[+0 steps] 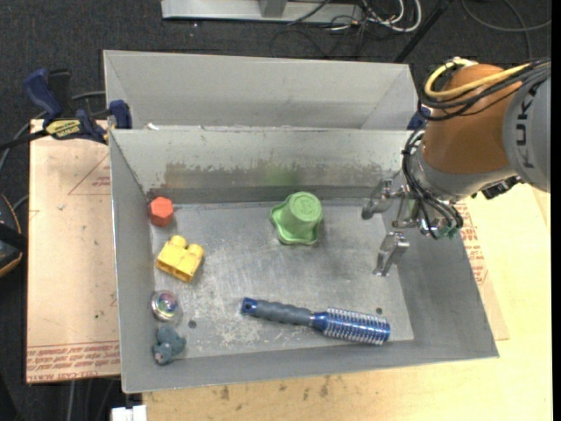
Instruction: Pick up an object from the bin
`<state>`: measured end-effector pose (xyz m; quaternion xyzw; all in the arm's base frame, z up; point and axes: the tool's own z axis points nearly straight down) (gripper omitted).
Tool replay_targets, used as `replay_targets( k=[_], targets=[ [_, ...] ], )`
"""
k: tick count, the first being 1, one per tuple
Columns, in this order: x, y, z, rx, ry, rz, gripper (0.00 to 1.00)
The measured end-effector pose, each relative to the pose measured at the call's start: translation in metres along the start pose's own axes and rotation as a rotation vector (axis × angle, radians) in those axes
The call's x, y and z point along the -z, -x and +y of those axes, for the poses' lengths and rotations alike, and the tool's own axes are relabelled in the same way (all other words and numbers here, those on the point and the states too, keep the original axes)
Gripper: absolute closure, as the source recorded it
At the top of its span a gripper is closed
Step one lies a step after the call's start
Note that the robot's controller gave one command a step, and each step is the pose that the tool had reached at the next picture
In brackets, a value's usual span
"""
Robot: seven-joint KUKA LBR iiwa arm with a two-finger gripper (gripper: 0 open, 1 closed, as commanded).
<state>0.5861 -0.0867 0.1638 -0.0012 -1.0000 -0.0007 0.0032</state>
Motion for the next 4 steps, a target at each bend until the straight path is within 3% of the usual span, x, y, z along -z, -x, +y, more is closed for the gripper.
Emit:
replay_targets(
  k=[1, 2, 3, 4],
  targets=[
    [-0.018, -0.08, 0.069, -0.005, 0.003, 0.001, 0.0],
    [-0.09, -0.093, 0.069, 0.199, -0.002, -0.02, 0.0],
    [-0.089, -0.093, 0.069, 0.202, -0.003, -0.021, 1.0],
    [0.068, -0.06, 0.044, 0.447, -0.005, -0.016, 1.0]
  ],
)
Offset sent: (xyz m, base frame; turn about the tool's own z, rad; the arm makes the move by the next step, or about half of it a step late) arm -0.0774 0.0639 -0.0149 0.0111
